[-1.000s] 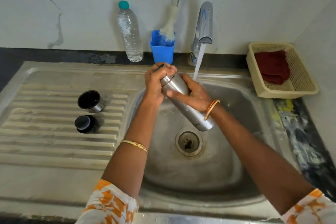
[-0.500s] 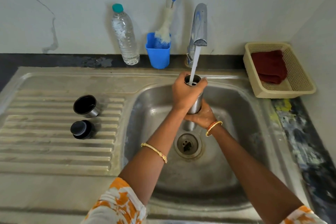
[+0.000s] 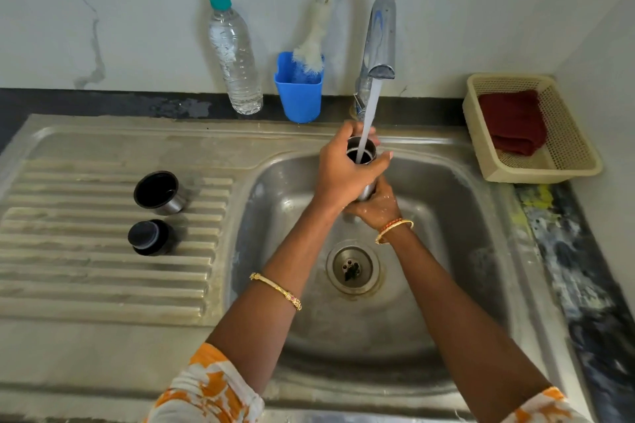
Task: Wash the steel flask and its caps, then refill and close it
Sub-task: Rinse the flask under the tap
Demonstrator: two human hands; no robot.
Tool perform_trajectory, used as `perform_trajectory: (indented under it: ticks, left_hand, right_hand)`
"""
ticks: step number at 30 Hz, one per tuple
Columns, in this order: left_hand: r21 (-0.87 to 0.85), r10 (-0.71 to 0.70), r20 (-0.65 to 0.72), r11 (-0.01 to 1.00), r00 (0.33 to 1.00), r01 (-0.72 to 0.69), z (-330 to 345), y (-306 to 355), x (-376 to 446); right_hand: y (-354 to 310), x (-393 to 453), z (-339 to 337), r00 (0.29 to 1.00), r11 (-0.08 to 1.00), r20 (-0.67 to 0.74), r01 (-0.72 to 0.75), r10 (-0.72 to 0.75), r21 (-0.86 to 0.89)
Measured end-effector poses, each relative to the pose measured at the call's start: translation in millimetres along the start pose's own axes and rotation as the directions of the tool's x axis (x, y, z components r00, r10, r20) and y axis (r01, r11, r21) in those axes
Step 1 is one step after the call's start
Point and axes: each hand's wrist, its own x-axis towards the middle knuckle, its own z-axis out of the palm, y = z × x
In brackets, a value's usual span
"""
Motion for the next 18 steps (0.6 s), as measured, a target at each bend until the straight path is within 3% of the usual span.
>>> perform_trajectory:
  ticks: [4,6,9,14,18]
  left_hand:
    - [-0.006,-0.025,0.052,1.0,0.998,0.025,-9,-2,6]
    - [0.002,-0.037,0.064,0.999,0.997,0.037,-15,-8,5]
    - [0.008,-0.018,0.077,1.0,0.997,0.018,-20,-12,4]
    - [0.006,-0.08,0.172,0.997,0.982,0.081,-26,-11,4]
    - [0.028,-0.241,0.238,0.97,0.941,0.241,-20,-15,5]
  right_hand:
    - [-1,-3,-9,0.961,0.975,0.262,-0.034,0.092,-0.219]
    - [3,2,-10,0.972,0.973,0.217,-0.041,0.092,-0.228]
    - [-3,6,1,0.993,0.994,0.114,-0.03,0.042,-0.105]
    - [-3,-1,-3,0.962,0.983,0.265,-0.017,0.065,-0.18]
    - [-5,-16,-6,0.931,0.996,0.354,-0.067,0.085,-0.064]
